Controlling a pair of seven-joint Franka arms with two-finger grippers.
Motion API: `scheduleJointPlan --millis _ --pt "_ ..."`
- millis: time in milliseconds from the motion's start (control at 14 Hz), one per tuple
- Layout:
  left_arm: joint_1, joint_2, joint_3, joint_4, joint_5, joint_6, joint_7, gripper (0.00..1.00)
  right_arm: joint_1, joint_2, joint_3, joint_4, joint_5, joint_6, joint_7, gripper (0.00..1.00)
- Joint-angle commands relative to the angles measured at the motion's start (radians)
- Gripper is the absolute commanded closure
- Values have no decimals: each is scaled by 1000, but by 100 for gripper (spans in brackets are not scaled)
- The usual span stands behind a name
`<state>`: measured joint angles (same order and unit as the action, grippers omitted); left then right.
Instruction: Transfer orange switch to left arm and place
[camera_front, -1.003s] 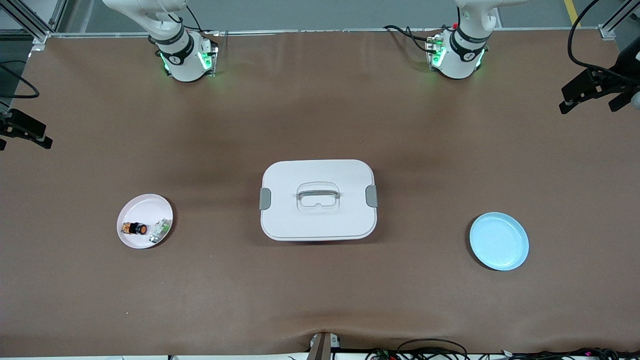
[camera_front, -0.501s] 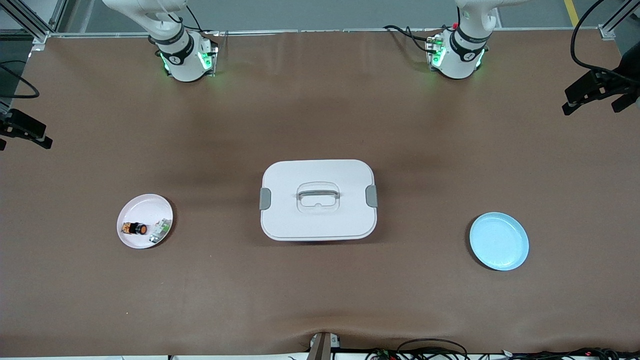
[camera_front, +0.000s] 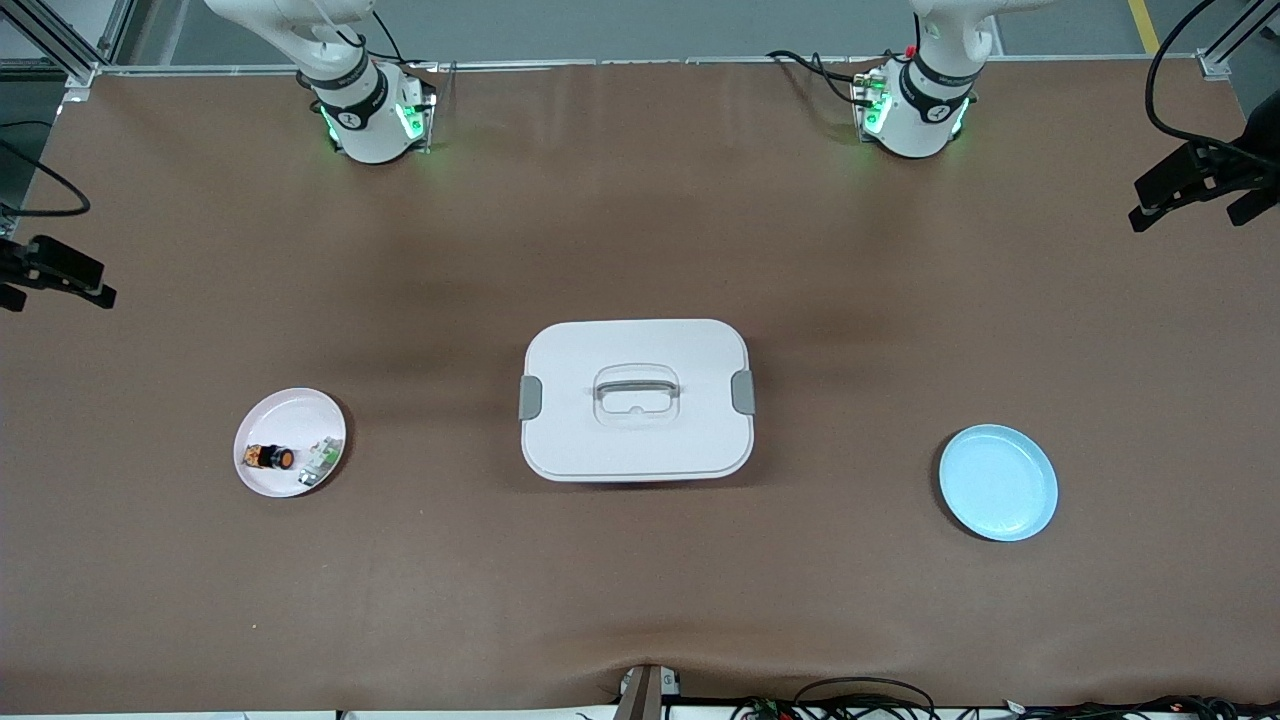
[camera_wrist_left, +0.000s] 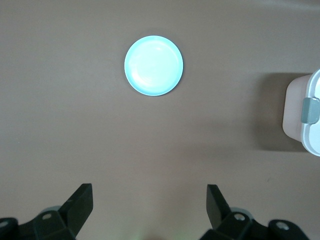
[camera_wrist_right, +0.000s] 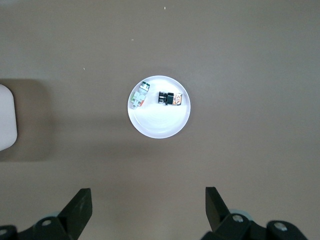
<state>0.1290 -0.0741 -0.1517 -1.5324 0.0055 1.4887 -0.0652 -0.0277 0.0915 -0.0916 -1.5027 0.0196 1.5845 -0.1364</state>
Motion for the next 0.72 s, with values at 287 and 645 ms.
scheduleJointPlan --millis 287,645 --pt "1 -3 0 9 16 -15 15 0 -3 115 3 27 -12 59 -9 0" --pt "1 -6 -2 8 16 -15 15 0 -14 302 3 19 2 170 -3 0"
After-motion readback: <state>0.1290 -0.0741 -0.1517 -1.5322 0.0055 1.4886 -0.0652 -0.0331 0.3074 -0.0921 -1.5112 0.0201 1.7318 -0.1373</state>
